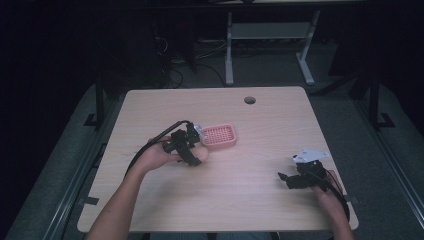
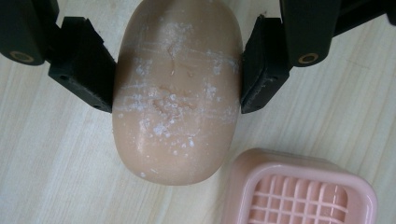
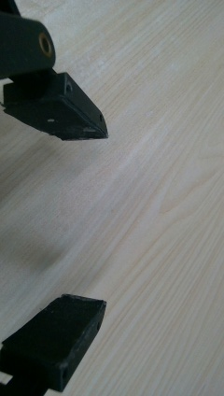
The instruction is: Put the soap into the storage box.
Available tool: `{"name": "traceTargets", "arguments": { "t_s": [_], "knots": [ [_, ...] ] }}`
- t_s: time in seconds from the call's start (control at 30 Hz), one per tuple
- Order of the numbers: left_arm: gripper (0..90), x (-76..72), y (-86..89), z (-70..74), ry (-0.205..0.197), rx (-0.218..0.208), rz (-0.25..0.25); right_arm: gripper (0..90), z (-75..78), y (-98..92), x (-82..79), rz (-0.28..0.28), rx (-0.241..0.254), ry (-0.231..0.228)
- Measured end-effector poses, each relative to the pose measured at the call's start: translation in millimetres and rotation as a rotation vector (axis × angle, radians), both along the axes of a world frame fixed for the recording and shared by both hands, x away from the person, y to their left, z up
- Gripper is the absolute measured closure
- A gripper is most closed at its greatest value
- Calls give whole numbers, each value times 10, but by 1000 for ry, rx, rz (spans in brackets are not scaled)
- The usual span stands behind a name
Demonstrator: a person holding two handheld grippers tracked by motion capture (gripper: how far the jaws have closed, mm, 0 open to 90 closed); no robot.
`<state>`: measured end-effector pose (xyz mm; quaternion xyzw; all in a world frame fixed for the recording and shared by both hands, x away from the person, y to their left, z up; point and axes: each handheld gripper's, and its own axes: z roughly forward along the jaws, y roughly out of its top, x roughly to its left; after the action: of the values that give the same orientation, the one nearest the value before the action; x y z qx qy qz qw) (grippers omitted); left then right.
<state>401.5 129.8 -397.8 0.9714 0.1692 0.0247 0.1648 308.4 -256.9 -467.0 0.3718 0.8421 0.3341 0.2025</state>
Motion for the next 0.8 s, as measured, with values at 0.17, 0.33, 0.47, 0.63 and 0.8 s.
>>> {"name": "traceTargets", "arguments": {
  "t_s": [0.17,0.33,0.47,0.63,0.8],
  "knots": [
    [311,22,-26,28,-9,4,-5,139,-1,-1,1,7,-3,-4],
    [312,53,-44,35,-6,12,-11,139,0,-1,0,6,-1,-3],
    [312,80,-75,53,-5,11,-11,139,1,2,1,8,-1,-4],
    [312,118,-136,89,-14,18,-20,139,-1,-3,2,4,8,-1],
    [312,162,-205,132,-19,26,-30,139,2,-7,-1,-1,14,-1]
  ]
}}
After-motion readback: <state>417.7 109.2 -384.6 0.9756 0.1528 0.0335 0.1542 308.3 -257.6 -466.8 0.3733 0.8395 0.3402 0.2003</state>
